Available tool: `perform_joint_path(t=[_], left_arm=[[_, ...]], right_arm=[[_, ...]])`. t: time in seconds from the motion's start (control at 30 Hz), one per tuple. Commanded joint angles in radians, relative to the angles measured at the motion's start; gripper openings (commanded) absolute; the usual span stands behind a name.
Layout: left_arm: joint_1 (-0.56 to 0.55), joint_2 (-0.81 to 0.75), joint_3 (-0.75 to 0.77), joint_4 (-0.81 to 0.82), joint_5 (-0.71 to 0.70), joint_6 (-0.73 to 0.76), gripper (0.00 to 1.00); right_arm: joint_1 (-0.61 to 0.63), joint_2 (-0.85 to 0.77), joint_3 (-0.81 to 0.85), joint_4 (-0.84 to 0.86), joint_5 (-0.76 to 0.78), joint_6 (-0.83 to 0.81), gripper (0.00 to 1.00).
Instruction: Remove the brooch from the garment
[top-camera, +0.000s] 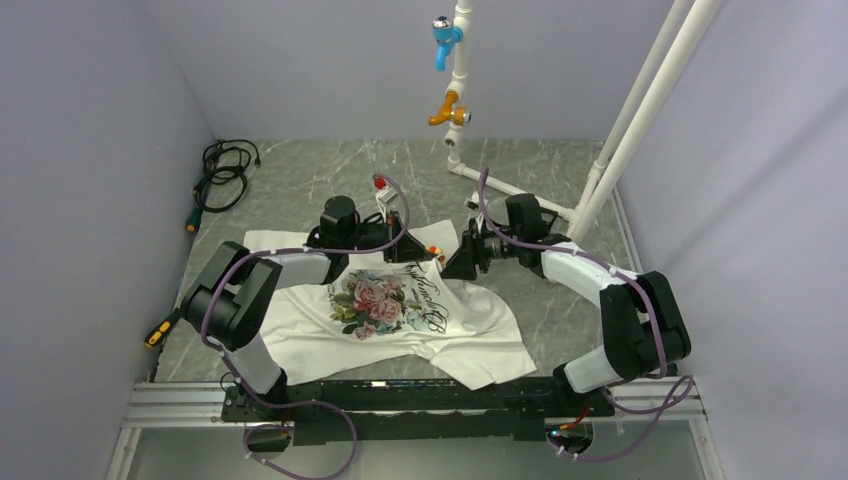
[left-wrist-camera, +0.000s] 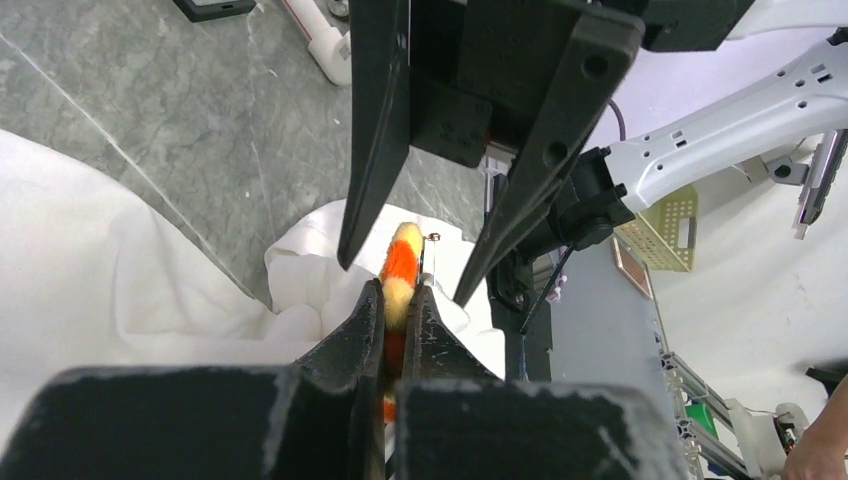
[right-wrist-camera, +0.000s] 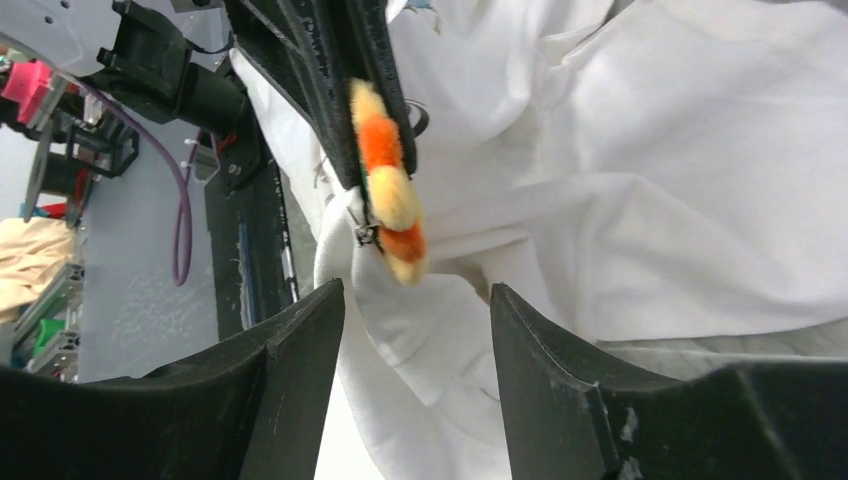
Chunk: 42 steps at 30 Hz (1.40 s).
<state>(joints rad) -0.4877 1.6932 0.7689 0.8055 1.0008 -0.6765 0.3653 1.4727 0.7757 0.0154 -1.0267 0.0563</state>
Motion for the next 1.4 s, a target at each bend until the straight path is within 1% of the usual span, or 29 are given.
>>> perform_joint_path(t=[0.0, 0.17, 0.33, 0.43, 0.5, 0.6, 0.63, 0.7, 0.73, 0.77, 0.83, 0.87, 0.9, 0.93, 0.97, 1.0, 1.1, 1.17, 1.23, 1.37], left_arm=[[-0.005, -0.017, 0.003, 0.101, 0.035, -0.028, 0.00], [-0.016, -0.005, 0.024, 0.116, 0.068, -0.033, 0.00], [-0.023, 0.009, 0.032, 0.134, 0.051, -0.073, 0.00], [-0.026, 0.029, 0.053, 0.153, 0.064, -0.101, 0.00], [-0.026, 0.039, 0.066, 0.157, 0.073, -0.111, 0.00], [-0.027, 0.046, 0.068, 0.169, 0.066, -0.121, 0.00], [-0.028, 0.046, 0.064, 0.175, 0.063, -0.126, 0.00], [-0.026, 0.046, 0.061, 0.169, 0.057, -0.124, 0.00], [-0.026, 0.044, 0.060, 0.162, 0.056, -0.110, 0.00], [-0.026, 0.041, 0.059, 0.154, 0.052, -0.097, 0.00], [-0.022, 0.031, 0.054, 0.130, 0.043, -0.073, 0.05], [-0.021, 0.024, 0.049, 0.124, 0.041, -0.057, 0.13], [-0.018, 0.014, 0.044, 0.118, 0.041, -0.042, 0.27], [-0.014, 0.001, 0.040, 0.101, 0.042, -0.013, 0.35], [-0.006, -0.015, 0.037, 0.074, 0.045, 0.027, 0.40], [0.002, -0.036, 0.037, 0.013, 0.053, 0.077, 0.44], [0.015, -0.103, 0.064, -0.192, 0.057, 0.274, 0.50], [0.007, -0.145, 0.090, -0.330, 0.038, 0.403, 0.51], [-0.014, -0.170, 0.106, -0.404, 0.015, 0.477, 0.51], [-0.054, -0.188, 0.132, -0.480, -0.061, 0.524, 0.51]], right_arm=[[-0.025, -0.035, 0.055, -0.076, -0.027, -0.102, 0.59], [-0.026, -0.018, 0.066, -0.023, -0.043, -0.060, 0.64], [-0.025, -0.003, 0.065, 0.094, -0.072, 0.046, 0.64], [-0.020, 0.011, 0.052, 0.147, -0.085, 0.091, 0.53], [-0.020, 0.012, 0.039, 0.198, -0.089, 0.131, 0.41], [-0.020, 0.006, 0.031, 0.239, -0.103, 0.168, 0.26], [-0.020, 0.004, 0.032, 0.236, -0.107, 0.170, 0.19], [-0.020, 0.000, 0.036, 0.214, -0.112, 0.150, 0.09], [-0.021, -0.004, 0.035, 0.203, -0.113, 0.139, 0.01], [-0.020, -0.011, 0.032, 0.194, -0.111, 0.131, 0.00], [-0.021, -0.021, 0.030, 0.180, -0.113, 0.127, 0.00], [-0.020, -0.026, 0.032, 0.171, -0.116, 0.127, 0.00], [-0.020, -0.030, 0.037, 0.160, -0.118, 0.125, 0.00], [-0.020, -0.032, 0.042, 0.138, -0.121, 0.121, 0.00], [-0.020, -0.033, 0.049, 0.118, -0.123, 0.110, 0.00], [-0.020, -0.037, 0.055, 0.094, -0.118, 0.096, 0.00], [-0.020, -0.043, 0.070, 0.021, -0.105, 0.033, 0.00], [-0.019, -0.045, 0.074, -0.003, -0.102, 0.015, 0.00], [-0.015, -0.048, 0.077, -0.012, -0.094, 0.008, 0.00], [0.004, -0.053, 0.088, -0.041, -0.079, 0.014, 0.00]])
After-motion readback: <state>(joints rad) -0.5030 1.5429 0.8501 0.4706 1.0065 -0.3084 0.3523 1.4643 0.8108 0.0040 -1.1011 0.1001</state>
